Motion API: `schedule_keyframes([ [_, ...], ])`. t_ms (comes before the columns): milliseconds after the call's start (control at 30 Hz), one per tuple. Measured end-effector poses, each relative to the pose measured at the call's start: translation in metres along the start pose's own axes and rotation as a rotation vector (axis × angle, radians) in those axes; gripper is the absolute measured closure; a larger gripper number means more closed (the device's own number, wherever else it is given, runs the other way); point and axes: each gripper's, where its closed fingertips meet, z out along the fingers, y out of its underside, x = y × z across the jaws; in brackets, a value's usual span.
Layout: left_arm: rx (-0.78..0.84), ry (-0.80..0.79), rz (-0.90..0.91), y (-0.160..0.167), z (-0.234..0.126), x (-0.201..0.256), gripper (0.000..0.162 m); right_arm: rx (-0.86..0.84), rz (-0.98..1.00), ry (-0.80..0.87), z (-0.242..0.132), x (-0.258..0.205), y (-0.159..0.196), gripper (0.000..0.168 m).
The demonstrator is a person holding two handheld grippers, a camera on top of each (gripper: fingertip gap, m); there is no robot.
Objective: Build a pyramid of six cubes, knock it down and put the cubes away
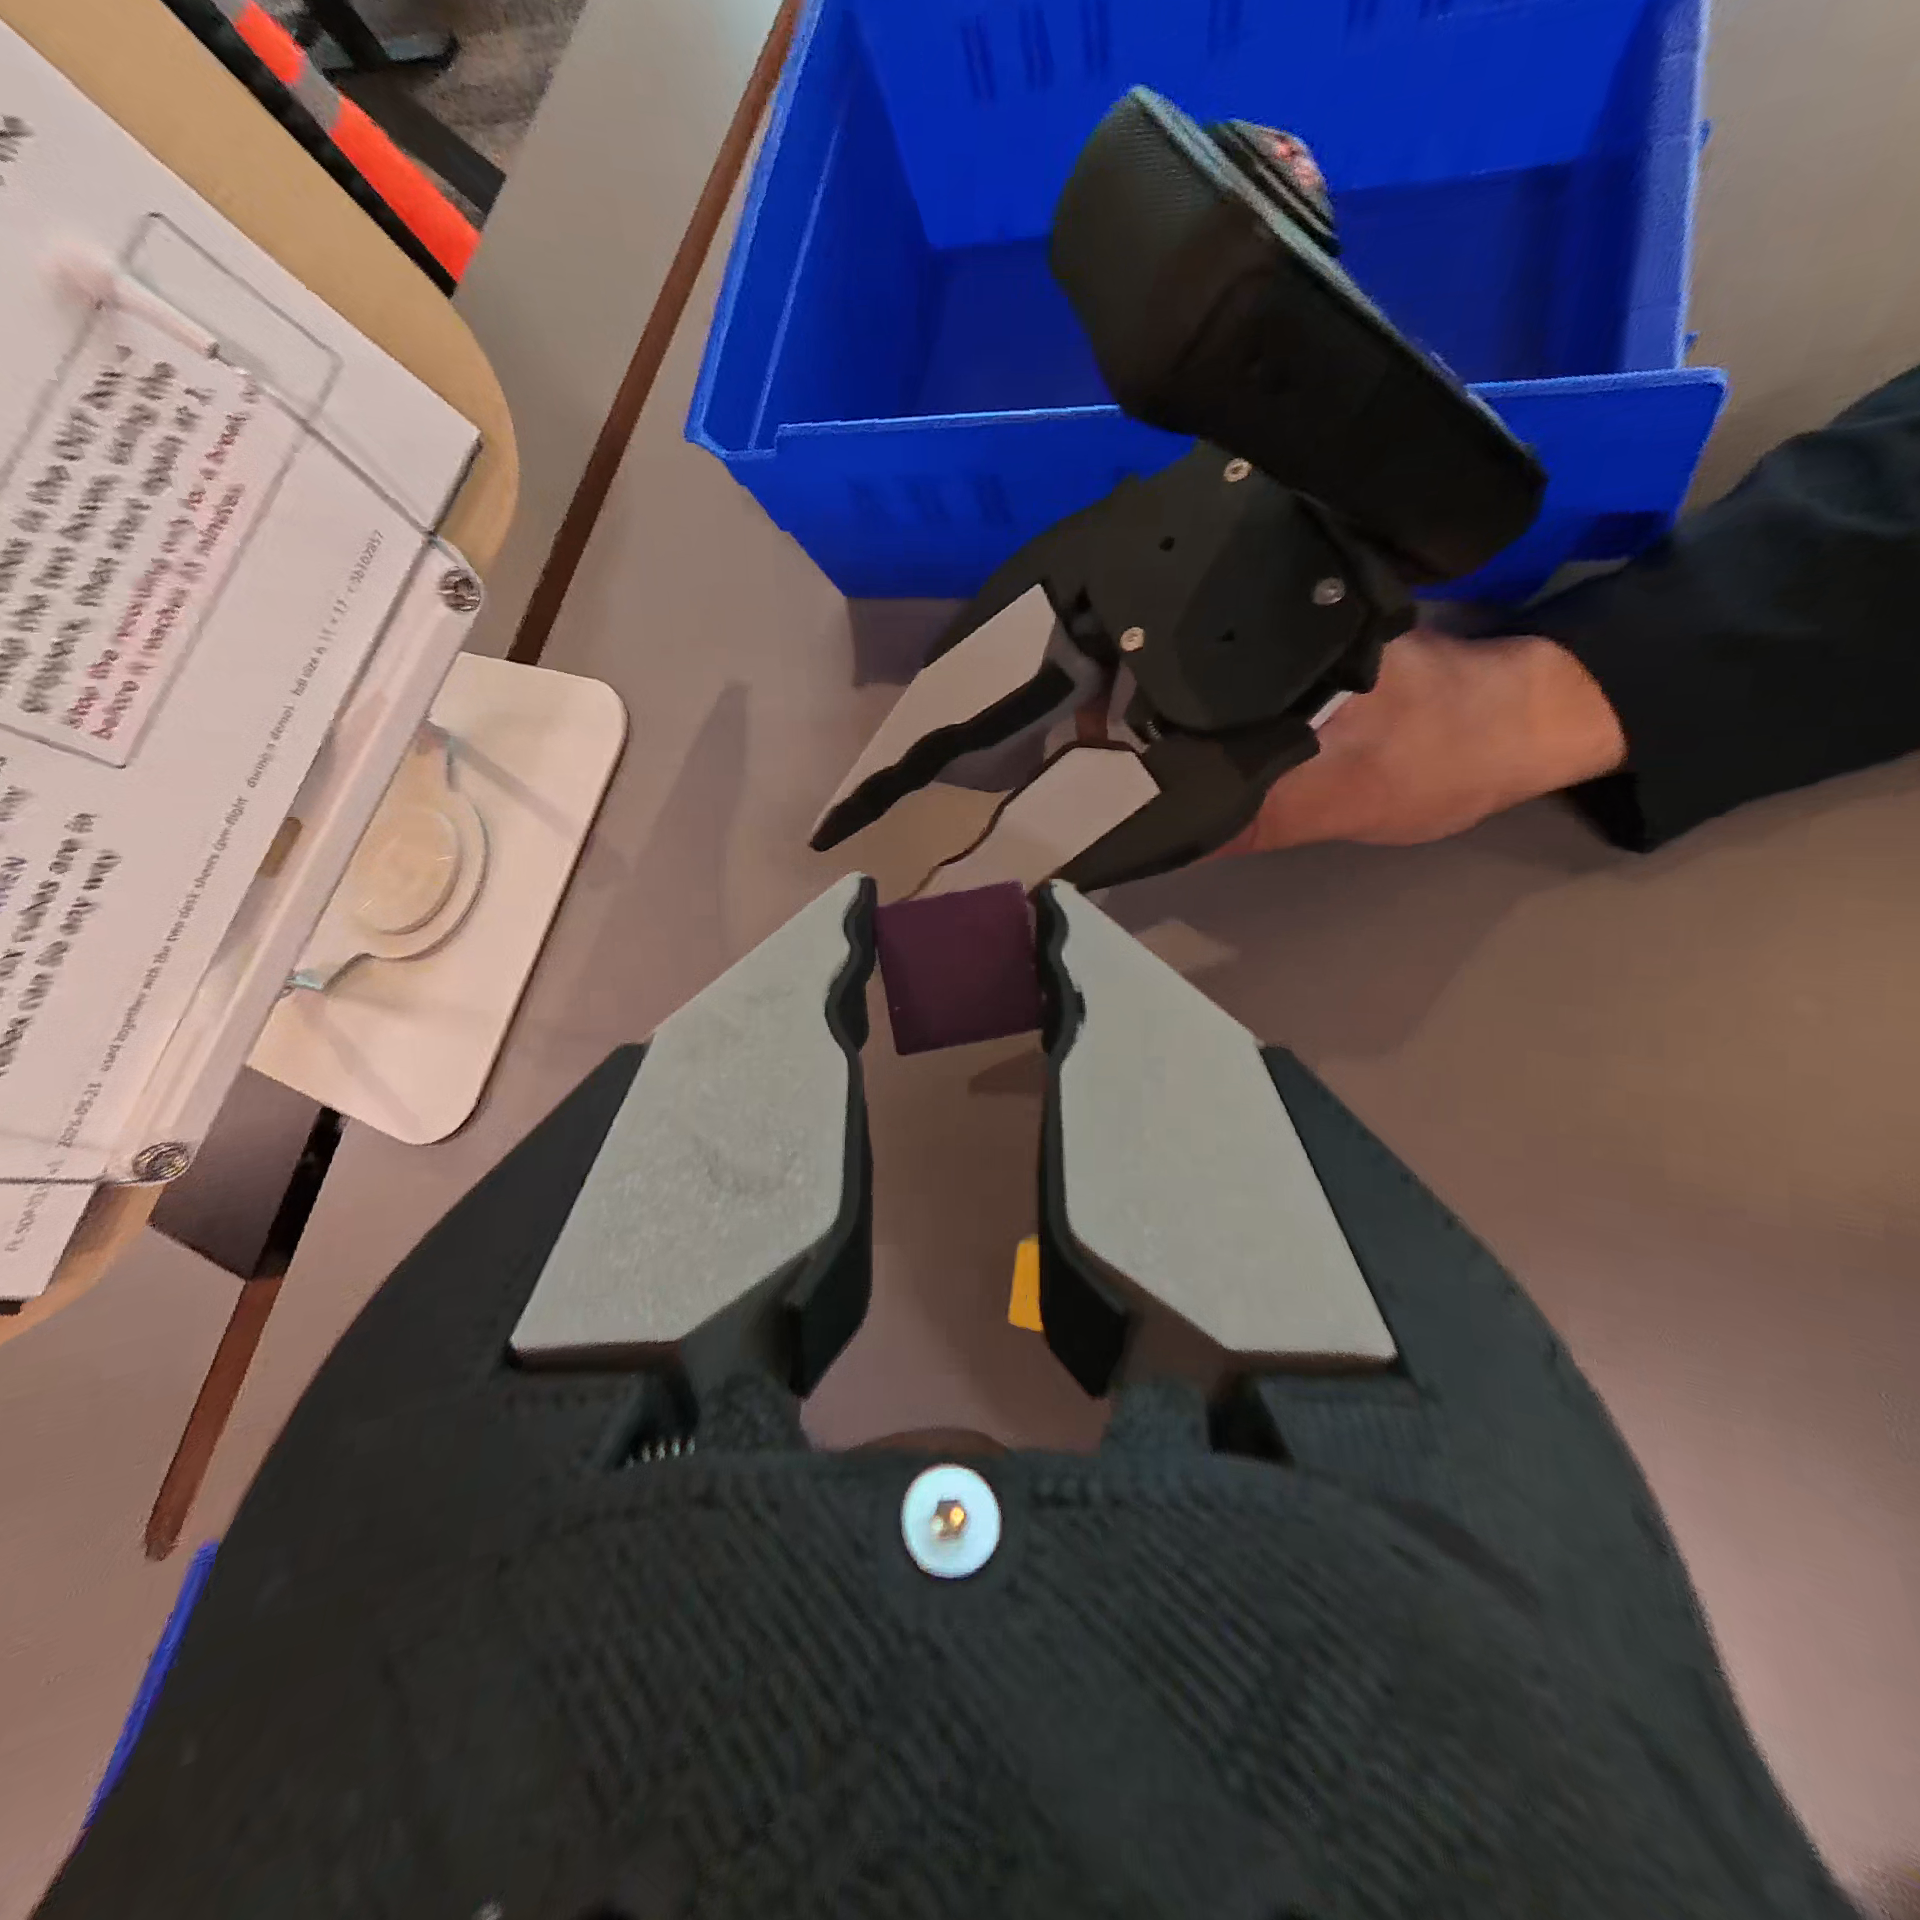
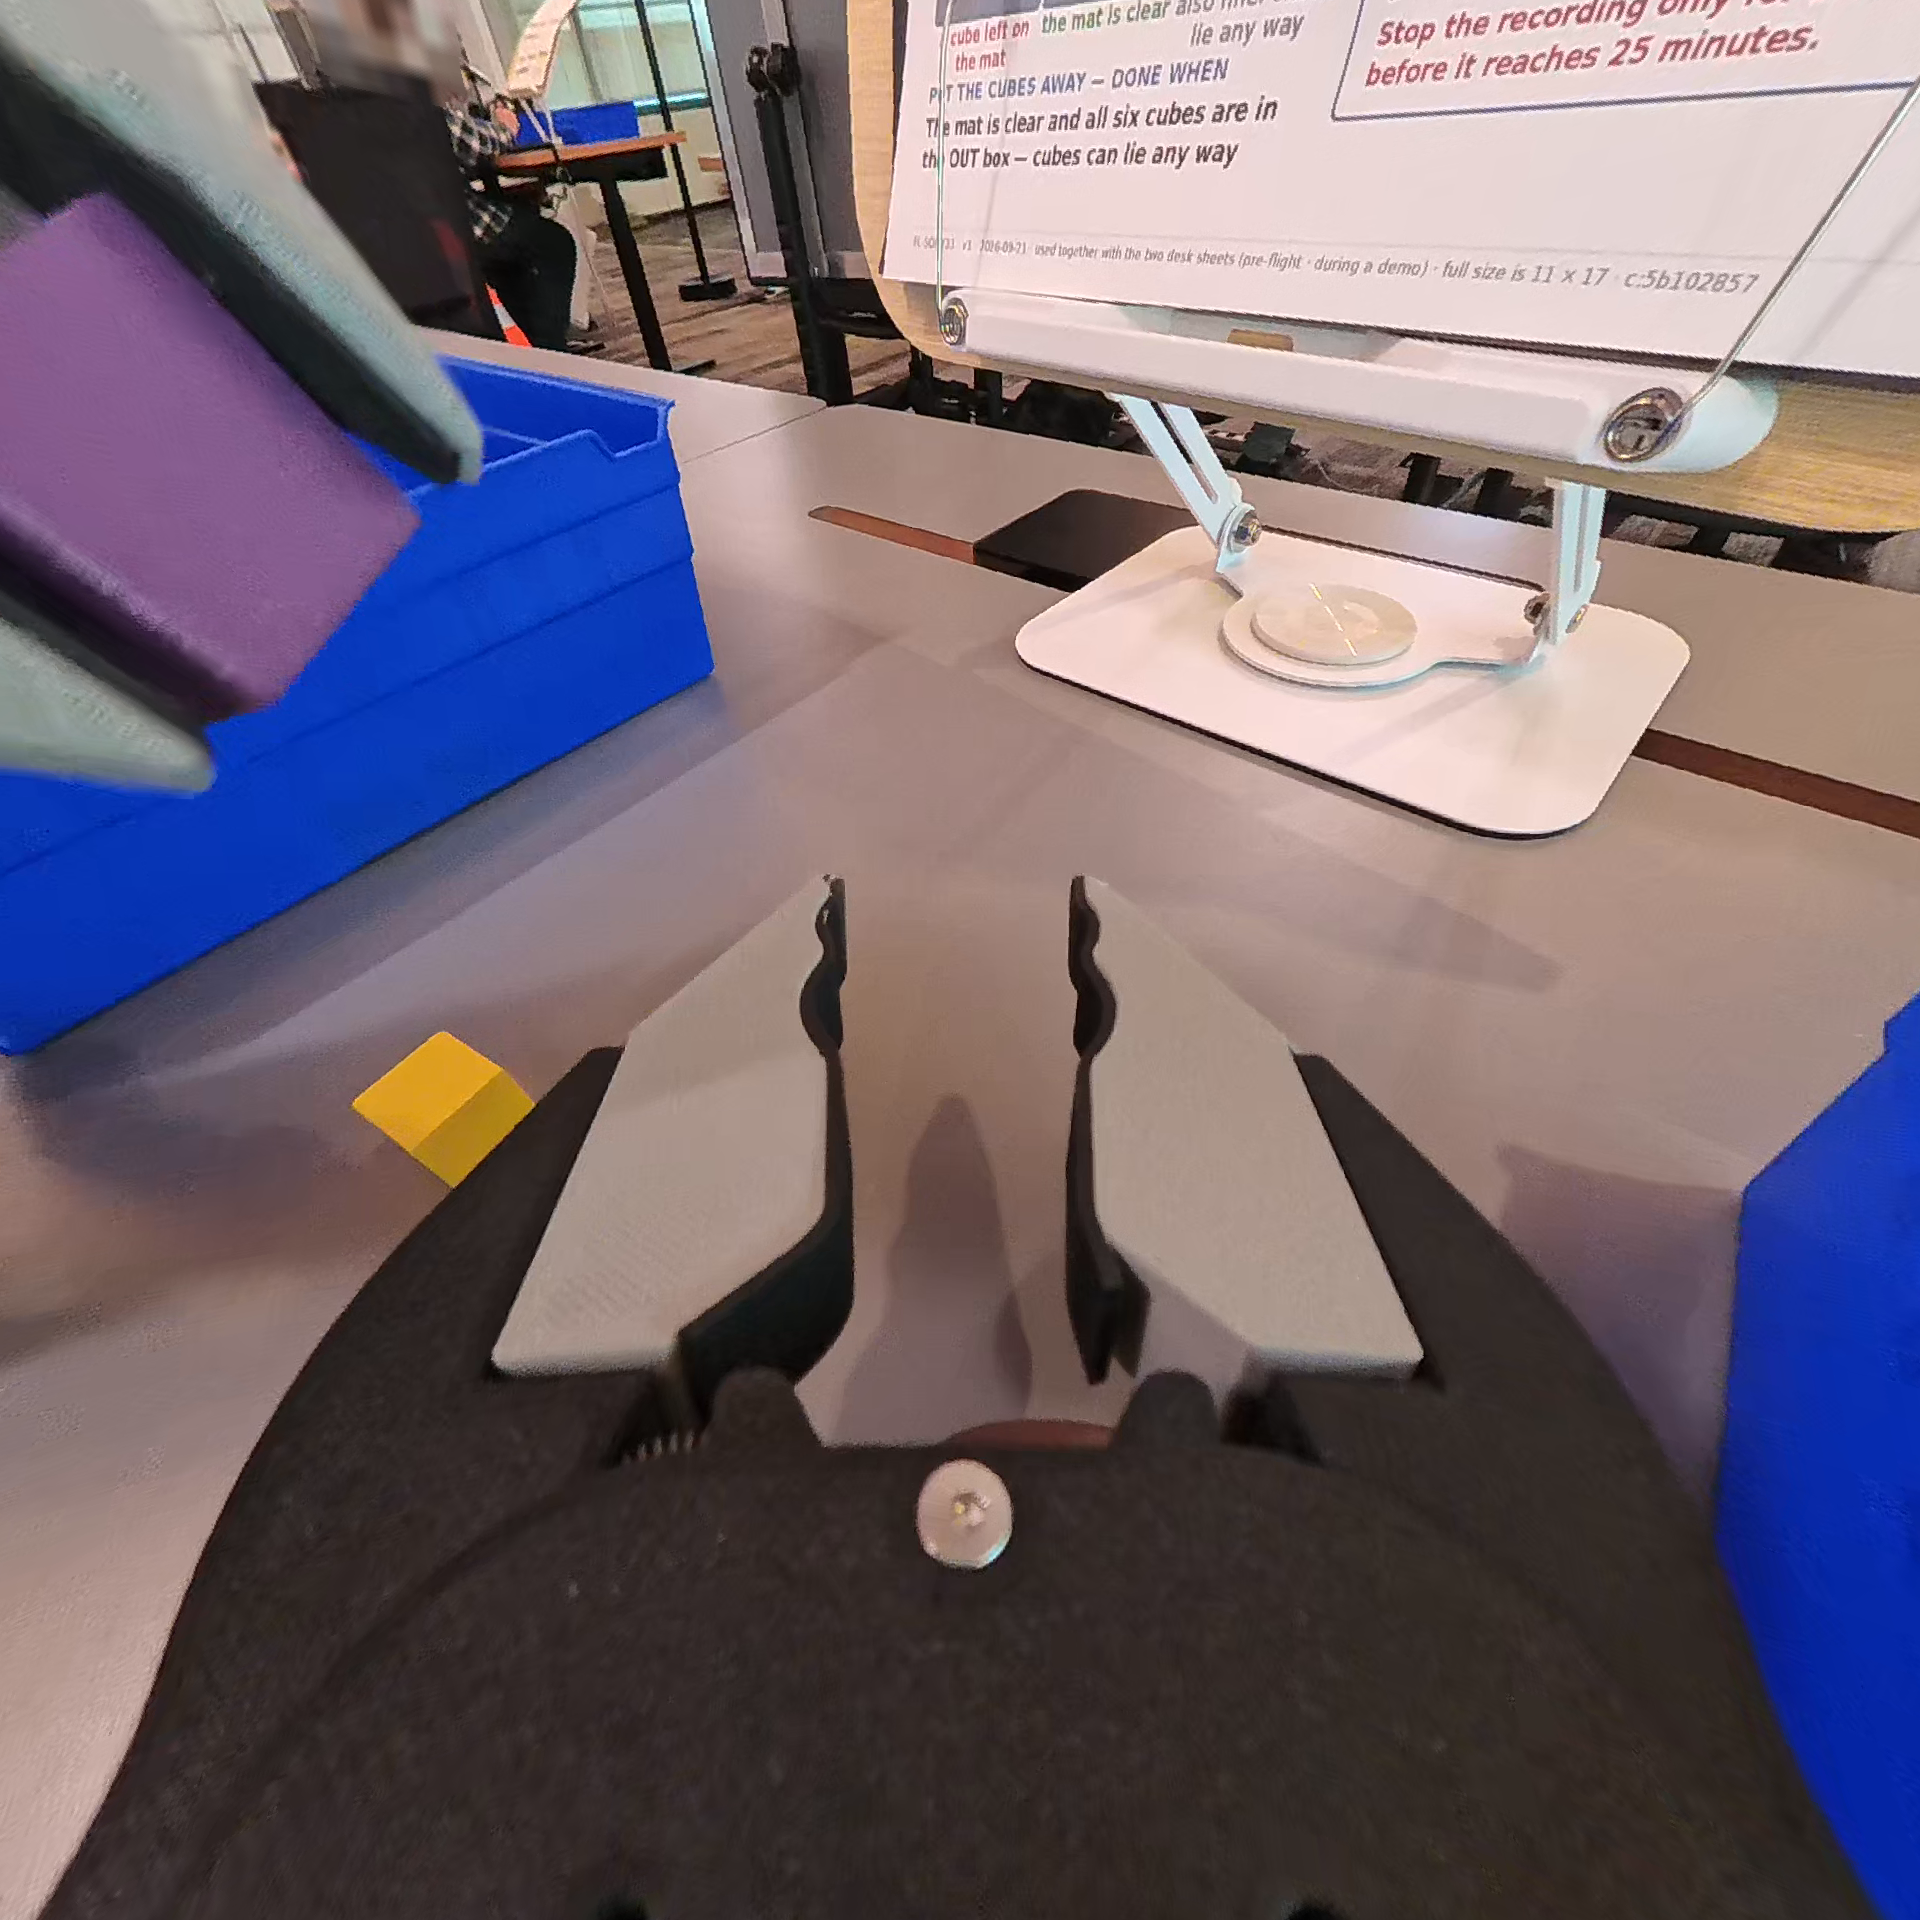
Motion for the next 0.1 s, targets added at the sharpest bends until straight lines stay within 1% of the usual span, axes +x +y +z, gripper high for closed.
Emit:
schedule_keyframes([
  [33, -0.008, 0.031, 0.004, 0.0025, 0.0011, 0.0058, 0.133, 0.003, 0.002, -0.001, -0.0003, 0.0001, -0.0005, 0.128],
  [100, -0.045, 0.03, 0.018, 0.0124, 0.0045, 0.007, 0.133, 0.006, 0.007, -0.004, -0.0007, 0.0002, -0.0007, 0.128],
])
